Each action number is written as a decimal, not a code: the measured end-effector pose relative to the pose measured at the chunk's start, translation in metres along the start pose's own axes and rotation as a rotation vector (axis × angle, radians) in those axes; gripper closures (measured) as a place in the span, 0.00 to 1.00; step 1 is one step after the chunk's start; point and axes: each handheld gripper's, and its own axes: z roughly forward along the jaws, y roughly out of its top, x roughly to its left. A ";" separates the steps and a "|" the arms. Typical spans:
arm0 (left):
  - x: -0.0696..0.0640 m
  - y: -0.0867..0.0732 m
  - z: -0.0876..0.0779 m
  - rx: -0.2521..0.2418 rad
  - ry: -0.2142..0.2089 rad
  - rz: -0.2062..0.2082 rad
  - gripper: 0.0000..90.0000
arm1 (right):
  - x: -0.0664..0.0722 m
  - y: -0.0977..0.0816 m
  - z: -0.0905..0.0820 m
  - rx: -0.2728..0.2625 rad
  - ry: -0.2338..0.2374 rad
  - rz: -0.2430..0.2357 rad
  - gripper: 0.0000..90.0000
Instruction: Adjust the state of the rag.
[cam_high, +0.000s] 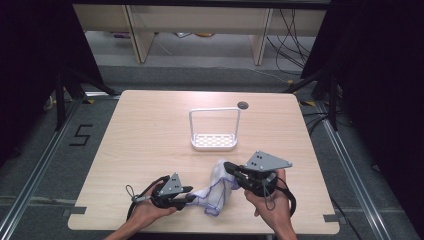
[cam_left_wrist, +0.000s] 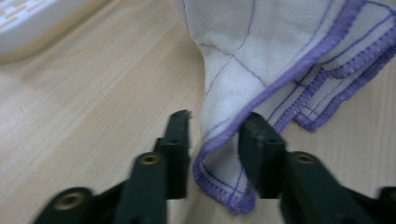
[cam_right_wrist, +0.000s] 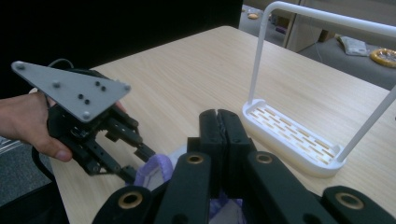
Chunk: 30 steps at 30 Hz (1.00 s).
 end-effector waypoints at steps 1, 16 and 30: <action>0.003 0.000 -0.004 -0.009 0.000 0.010 0.88 | -0.001 -0.001 0.000 0.001 0.005 0.025 1.00; 0.013 0.036 -0.091 -0.131 0.027 0.020 0.98 | -0.007 -0.014 -0.023 0.014 0.009 0.057 1.00; 0.044 0.063 -0.139 -0.173 0.044 -0.050 0.98 | 0.013 -0.002 -0.030 -0.020 0.083 0.051 1.00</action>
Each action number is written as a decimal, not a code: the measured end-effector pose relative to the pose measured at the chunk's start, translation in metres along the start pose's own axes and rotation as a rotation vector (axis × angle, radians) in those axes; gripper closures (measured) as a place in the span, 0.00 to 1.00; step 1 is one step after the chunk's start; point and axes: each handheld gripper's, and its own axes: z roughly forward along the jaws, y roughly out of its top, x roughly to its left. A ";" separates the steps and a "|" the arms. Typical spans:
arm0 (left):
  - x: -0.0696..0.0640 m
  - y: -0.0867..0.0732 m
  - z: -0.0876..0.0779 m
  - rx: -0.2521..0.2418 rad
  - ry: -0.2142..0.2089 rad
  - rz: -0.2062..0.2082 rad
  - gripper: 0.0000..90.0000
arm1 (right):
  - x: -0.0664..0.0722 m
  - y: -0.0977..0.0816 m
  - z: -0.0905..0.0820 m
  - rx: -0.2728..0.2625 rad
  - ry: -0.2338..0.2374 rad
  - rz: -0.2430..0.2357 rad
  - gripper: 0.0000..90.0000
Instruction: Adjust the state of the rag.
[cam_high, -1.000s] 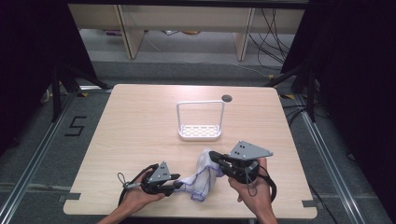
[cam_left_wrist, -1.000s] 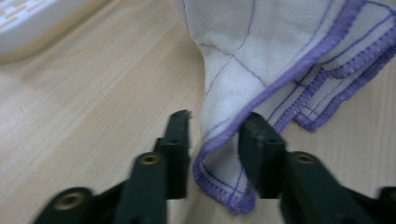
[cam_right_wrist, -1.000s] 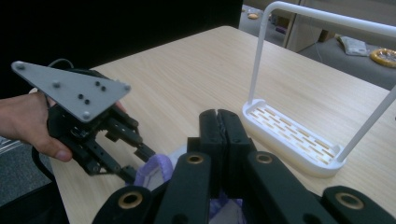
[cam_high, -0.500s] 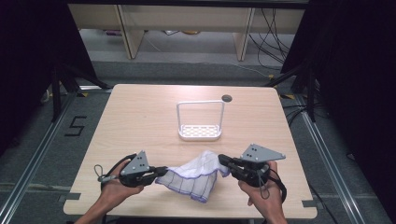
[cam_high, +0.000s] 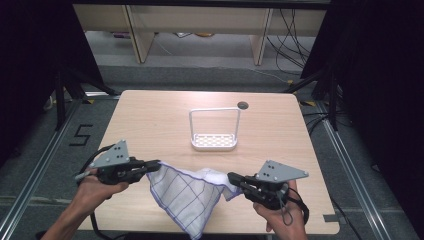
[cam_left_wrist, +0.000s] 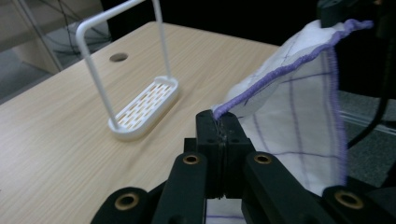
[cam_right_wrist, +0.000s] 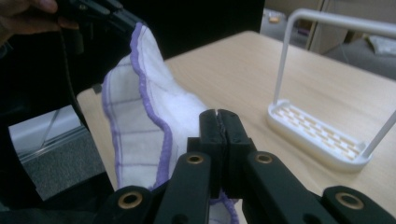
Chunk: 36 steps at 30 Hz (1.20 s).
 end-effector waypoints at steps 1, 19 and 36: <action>0.006 -0.005 0.010 0.016 -0.004 -0.017 0.98 | -0.007 -0.004 0.006 0.022 -0.010 -0.005 1.00; 0.083 -0.075 0.118 0.188 0.151 -0.164 0.97 | -0.094 -0.043 0.124 0.302 -0.113 0.134 0.98; 0.051 -0.079 0.073 0.203 0.186 -0.169 0.47 | -0.094 -0.044 0.064 0.250 -0.188 0.212 0.61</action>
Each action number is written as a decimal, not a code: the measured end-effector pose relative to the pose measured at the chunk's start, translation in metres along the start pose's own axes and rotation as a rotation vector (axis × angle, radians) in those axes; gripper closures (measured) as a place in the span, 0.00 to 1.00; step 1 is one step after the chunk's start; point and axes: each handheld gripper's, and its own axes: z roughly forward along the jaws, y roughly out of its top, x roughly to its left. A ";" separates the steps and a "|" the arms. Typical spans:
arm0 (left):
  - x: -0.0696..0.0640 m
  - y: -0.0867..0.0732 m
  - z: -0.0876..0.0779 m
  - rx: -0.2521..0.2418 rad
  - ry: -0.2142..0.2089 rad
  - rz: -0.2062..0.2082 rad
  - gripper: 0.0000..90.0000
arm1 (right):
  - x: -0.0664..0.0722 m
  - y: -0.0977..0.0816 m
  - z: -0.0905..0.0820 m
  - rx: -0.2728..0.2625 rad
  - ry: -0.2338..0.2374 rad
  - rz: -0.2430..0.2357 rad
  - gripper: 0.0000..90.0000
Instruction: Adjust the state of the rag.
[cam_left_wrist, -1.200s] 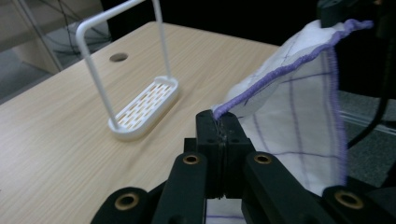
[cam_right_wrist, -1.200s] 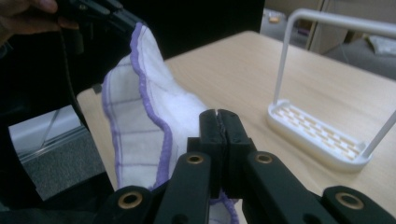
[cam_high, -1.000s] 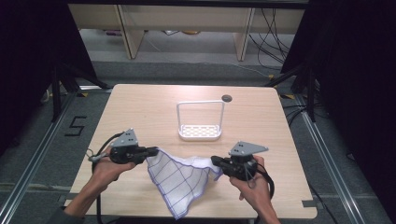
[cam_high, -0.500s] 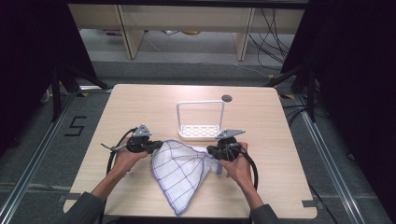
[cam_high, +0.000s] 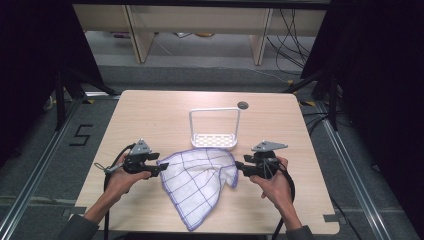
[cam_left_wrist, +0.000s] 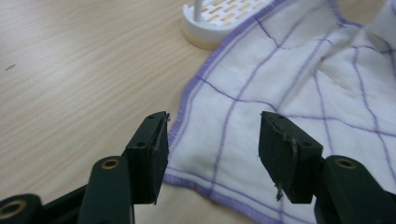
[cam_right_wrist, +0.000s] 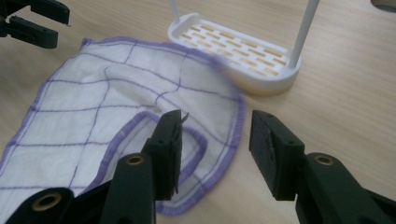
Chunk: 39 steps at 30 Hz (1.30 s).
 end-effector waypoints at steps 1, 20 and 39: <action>-0.004 -0.003 -0.002 0.003 -0.013 0.000 0.46 | -0.001 -0.002 -0.001 0.001 0.015 -0.023 0.61; -0.024 -0.032 -0.023 0.008 -0.019 0.007 0.43 | 0.028 -0.010 -0.014 -0.006 0.145 -0.181 0.99; -0.017 -0.029 -0.017 0.015 -0.014 -0.038 0.39 | 0.032 -0.099 -0.074 0.085 0.159 -0.069 0.63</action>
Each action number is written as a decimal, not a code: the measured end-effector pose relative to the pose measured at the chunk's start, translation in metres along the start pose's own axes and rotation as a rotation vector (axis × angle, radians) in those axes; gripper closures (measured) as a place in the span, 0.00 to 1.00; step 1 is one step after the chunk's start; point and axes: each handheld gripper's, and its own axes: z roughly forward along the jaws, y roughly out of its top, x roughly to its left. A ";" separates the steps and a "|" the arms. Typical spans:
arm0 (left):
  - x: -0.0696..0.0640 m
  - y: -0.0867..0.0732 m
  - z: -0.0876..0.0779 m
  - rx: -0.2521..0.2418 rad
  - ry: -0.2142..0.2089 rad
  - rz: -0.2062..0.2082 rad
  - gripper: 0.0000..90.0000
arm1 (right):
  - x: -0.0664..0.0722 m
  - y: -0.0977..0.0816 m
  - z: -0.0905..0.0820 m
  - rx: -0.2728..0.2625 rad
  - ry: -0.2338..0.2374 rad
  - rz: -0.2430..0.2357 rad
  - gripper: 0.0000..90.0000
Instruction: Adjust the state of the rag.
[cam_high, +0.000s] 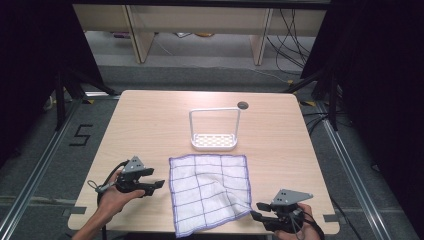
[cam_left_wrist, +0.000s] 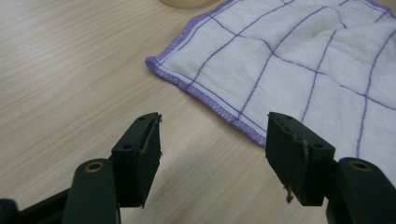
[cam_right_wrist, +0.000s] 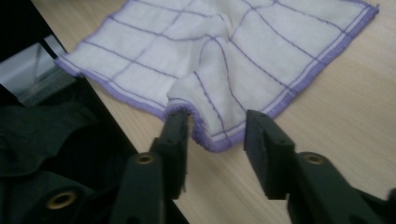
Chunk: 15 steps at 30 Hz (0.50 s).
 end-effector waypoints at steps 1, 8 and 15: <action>0.000 0.000 0.000 0.000 0.000 0.000 0.39 | 0.000 0.000 0.000 0.000 0.000 0.000 0.63; 0.017 0.012 0.013 -0.056 0.040 -0.105 0.38 | -0.010 0.029 -0.021 -0.155 -0.066 0.007 0.56; 0.024 0.028 0.032 -0.032 0.069 -0.074 0.38 | -0.047 0.061 0.019 -0.144 -0.144 0.053 0.54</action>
